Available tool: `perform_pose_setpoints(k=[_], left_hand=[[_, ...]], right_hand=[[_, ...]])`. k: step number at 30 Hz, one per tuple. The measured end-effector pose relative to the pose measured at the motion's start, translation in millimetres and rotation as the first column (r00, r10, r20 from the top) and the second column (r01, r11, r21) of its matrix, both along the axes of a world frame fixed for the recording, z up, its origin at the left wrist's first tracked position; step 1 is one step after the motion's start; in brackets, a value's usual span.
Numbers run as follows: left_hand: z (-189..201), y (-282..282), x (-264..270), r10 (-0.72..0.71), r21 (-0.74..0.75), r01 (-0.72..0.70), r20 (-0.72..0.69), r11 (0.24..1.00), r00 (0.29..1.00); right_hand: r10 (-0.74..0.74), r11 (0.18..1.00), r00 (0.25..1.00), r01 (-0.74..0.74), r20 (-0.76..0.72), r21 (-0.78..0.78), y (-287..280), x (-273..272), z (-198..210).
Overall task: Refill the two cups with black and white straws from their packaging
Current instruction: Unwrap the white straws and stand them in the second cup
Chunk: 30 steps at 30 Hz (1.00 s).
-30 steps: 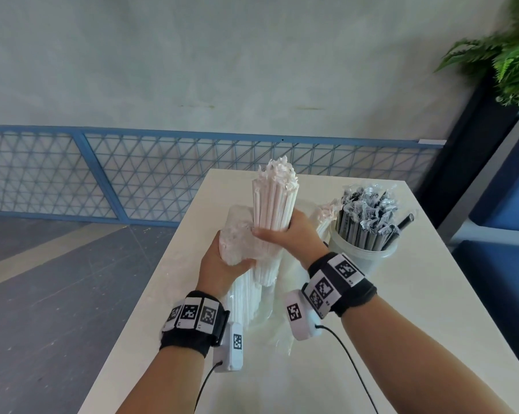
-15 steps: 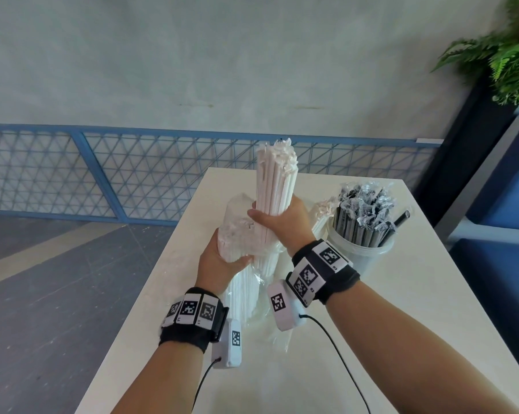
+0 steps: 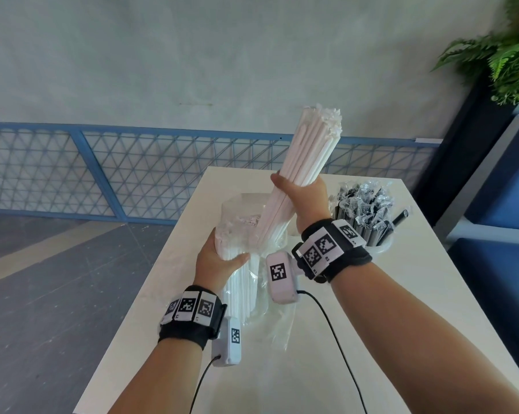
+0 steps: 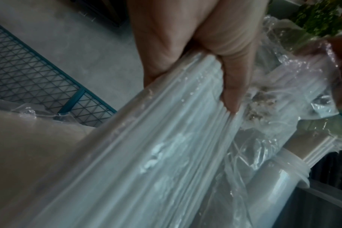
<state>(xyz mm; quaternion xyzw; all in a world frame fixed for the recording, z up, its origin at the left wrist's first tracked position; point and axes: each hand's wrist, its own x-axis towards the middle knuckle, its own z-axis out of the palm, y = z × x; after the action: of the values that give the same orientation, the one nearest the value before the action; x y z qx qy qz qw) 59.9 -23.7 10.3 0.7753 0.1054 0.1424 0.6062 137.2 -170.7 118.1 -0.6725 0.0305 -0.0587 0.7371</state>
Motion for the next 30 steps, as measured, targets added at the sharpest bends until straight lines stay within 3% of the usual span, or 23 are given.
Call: perform_pose_setpoints(k=[4, 7, 14, 19, 25, 30], left_hand=[[0.1, -2.7, 2.3, -0.008, 0.016, 0.008, -0.003, 1.000, 1.000], [-1.1, -2.4, 3.2, -0.002, 0.011, 0.003, -0.004, 1.000, 1.000], [-6.0, 5.2, 3.2, 0.047, -0.021, -0.047, -0.001, 0.999, 0.999], [-5.1, 5.5, 2.8, 0.060, -0.018, -0.060, -0.001, 0.998, 0.998], [-4.6, 5.5, 0.4, 0.056, -0.018, -0.056, -0.012, 0.998, 0.998], [-6.0, 4.9, -1.1, 0.052, -0.039, -0.052, -0.004, 0.998, 0.999]], right_hand=[[0.022, 0.998, 0.997, -0.026, -0.069, -0.058, 3.4, -6.3, -21.3], [-0.008, 1.000, 0.996, 0.008, -0.094, -0.007, 2.3, -7.5, -22.5], [-0.070, 0.986, 0.997, 0.067, 0.014, 0.153, -10.8, 2.9, 9.0], [-0.139, 0.978, 0.986, 0.122, 0.092, 0.166, -22.5, 12.0, 20.8], [-0.143, 0.990, 0.973, 0.141, 0.179, 0.025, -19.1, 12.9, 11.9], [-0.135, 0.987, 0.982, 0.145, 0.133, -0.071, -12.0, 15.4, -16.3]])
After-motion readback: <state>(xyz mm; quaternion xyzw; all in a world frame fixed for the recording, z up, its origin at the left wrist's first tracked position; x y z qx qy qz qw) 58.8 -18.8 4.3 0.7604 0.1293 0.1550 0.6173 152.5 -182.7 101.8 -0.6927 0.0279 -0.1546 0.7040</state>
